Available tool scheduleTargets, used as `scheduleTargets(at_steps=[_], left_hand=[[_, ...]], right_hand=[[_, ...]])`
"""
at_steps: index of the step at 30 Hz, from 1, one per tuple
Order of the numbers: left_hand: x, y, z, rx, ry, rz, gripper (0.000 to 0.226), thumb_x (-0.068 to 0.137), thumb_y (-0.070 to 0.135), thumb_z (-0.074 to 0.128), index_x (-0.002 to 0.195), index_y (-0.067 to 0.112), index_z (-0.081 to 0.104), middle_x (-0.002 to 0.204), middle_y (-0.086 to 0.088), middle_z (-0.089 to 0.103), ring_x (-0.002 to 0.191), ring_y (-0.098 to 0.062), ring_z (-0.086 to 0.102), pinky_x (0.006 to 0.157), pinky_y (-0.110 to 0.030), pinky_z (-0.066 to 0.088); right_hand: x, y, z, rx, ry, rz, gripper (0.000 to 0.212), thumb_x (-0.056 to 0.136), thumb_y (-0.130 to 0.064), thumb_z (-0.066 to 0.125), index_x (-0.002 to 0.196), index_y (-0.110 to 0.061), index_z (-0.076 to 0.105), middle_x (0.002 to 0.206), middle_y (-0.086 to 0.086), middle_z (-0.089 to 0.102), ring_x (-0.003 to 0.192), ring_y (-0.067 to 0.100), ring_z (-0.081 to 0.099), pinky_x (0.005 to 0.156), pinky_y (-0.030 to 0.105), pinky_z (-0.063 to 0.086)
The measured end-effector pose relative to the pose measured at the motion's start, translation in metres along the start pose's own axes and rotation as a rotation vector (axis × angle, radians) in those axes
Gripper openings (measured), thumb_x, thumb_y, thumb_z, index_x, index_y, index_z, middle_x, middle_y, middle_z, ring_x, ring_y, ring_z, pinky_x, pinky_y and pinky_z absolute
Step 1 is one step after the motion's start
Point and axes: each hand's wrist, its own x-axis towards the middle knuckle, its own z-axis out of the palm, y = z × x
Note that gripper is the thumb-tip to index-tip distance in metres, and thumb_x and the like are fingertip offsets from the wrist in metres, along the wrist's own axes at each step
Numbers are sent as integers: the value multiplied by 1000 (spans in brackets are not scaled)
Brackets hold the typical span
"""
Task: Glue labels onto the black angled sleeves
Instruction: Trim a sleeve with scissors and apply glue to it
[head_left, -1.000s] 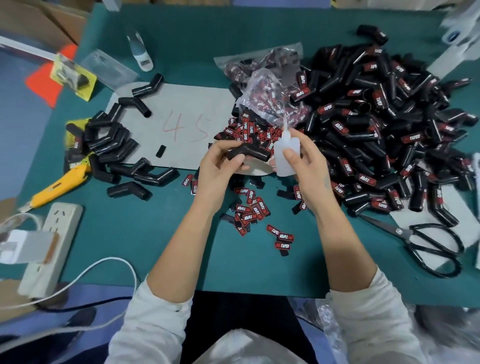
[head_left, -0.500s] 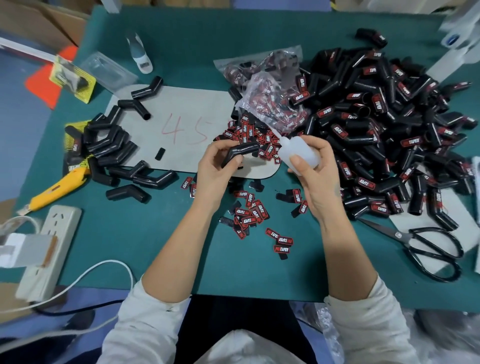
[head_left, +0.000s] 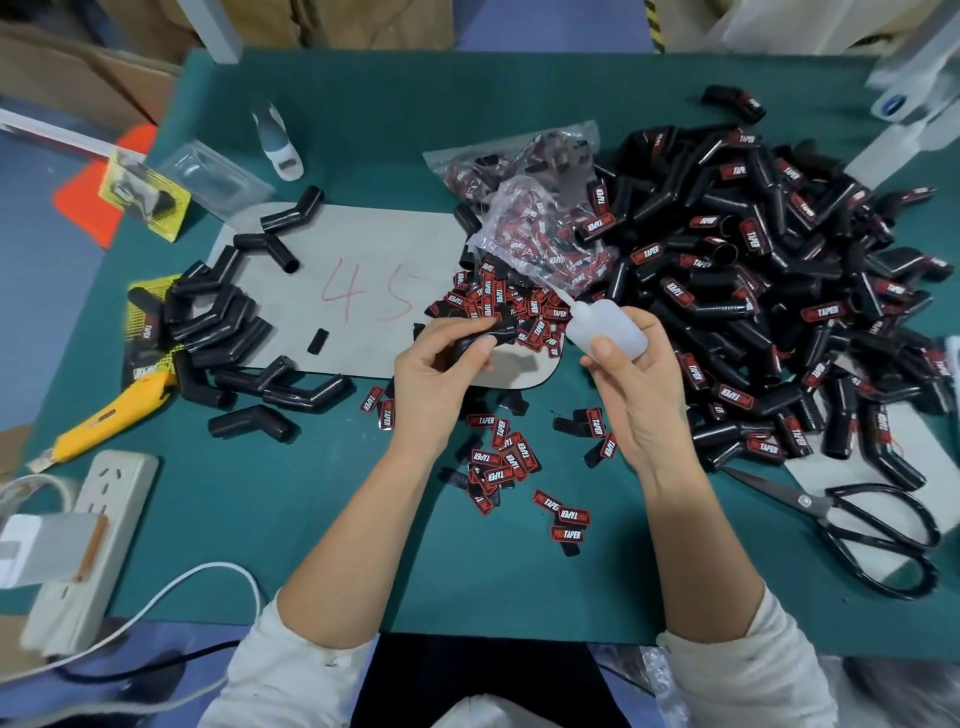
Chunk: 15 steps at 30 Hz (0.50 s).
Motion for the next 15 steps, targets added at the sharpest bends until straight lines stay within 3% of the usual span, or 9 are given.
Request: scheduleTargets(at_steps=[4, 9, 13, 15], left_hand=[[-2, 4, 3, 3, 22, 42, 17, 91, 24, 77, 104, 34, 83, 107, 6, 73, 84, -24, 70, 79, -34, 60], [-4, 6, 4, -59, 22, 34, 18, 93, 19, 76, 106, 29, 83, 110, -2, 72, 82, -19, 71, 81, -26, 58], [-4, 3, 6, -10, -28, 6, 22, 93, 21, 74, 113, 30, 79, 119, -4, 68, 107, -24, 68, 95, -43, 57], [-5, 3, 7, 19, -74, 36, 28, 96, 18, 71, 120, 31, 77, 124, -2, 63, 114, -28, 66, 101, -50, 56]], right_hand=[[-2, 0, 4, -16, -32, -7, 32, 87, -15, 78, 113, -19, 60, 113, -5, 74, 104, 15, 69, 86, 23, 55], [-5, -1, 8, -17, -62, -9, 26, 89, -17, 81, 108, -28, 67, 114, -3, 72, 102, 16, 68, 89, 24, 55], [-4, 1, 8, -45, -51, -37, 30, 85, -28, 87, 109, -31, 68, 114, -4, 72, 104, 20, 71, 94, 29, 56], [-3, 5, 7, -119, -11, -55, 36, 84, -31, 88, 113, -30, 68, 118, -3, 71, 112, 29, 71, 102, 42, 56]])
